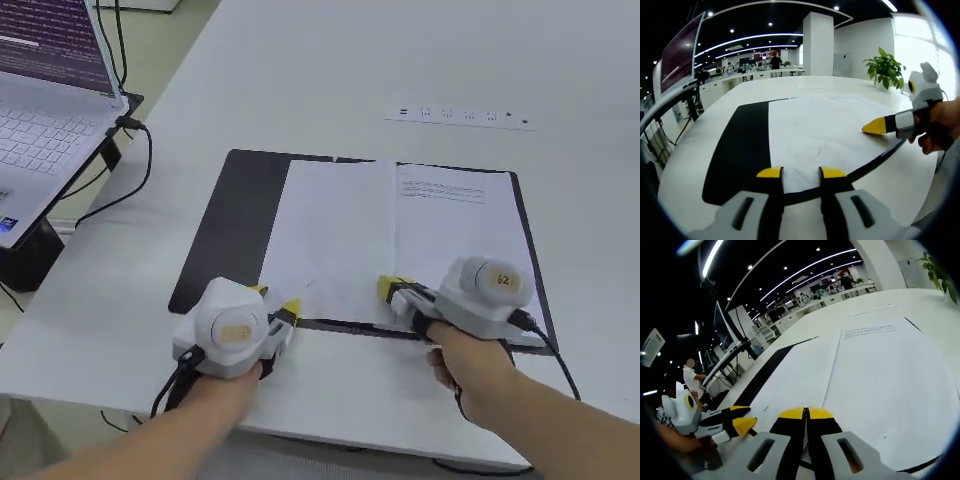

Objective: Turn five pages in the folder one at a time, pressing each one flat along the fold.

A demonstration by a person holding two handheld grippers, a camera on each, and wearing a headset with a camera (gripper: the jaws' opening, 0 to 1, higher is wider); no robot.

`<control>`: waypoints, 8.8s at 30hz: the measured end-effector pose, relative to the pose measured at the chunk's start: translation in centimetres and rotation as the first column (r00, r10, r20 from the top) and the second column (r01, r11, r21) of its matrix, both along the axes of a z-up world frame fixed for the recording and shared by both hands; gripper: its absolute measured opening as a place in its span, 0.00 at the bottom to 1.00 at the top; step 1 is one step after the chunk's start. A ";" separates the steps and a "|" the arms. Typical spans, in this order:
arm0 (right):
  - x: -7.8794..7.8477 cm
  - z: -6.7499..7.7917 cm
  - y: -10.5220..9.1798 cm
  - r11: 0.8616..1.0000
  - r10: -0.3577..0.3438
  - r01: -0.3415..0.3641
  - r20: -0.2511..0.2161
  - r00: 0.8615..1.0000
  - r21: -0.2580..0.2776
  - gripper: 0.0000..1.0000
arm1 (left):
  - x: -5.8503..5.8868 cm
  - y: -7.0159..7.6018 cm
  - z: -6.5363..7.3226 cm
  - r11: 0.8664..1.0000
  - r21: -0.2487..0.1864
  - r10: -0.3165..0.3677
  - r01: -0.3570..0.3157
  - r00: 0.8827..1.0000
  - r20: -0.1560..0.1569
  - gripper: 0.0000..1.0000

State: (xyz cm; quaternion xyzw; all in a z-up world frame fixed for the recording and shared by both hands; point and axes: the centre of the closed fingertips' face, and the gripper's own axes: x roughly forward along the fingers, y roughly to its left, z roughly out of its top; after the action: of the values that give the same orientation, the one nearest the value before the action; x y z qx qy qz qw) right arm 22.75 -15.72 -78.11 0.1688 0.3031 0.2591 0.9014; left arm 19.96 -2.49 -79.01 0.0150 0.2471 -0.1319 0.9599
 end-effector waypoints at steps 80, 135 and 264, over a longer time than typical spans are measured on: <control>-8.8 12.8 -15.8 0.974 -0.167 0.185 0.139 0.976 -0.130 1.00 | -8.0 4.4 14.4 0.991 -0.097 0.092 -0.097 0.994 -0.053 0.99; -7.6 10.9 -17.7 0.952 -0.307 0.307 0.061 0.950 0.017 0.90 | 2.4 -24.6 4.0 0.920 -0.075 -0.392 0.385 0.913 -0.111 0.74; -3.9 0.4 -15.2 0.726 -0.491 0.635 -0.449 0.746 0.262 0.00 | 4.2 -24.4 0.9 0.926 -0.034 -0.372 0.375 0.926 0.068 0.09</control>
State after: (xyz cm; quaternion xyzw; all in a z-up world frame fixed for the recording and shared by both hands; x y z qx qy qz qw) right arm 18.83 -30.96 -77.69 0.4771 0.3315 -0.0102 0.8139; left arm 24.12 -26.91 -78.06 0.0433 0.2075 -0.3174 0.9243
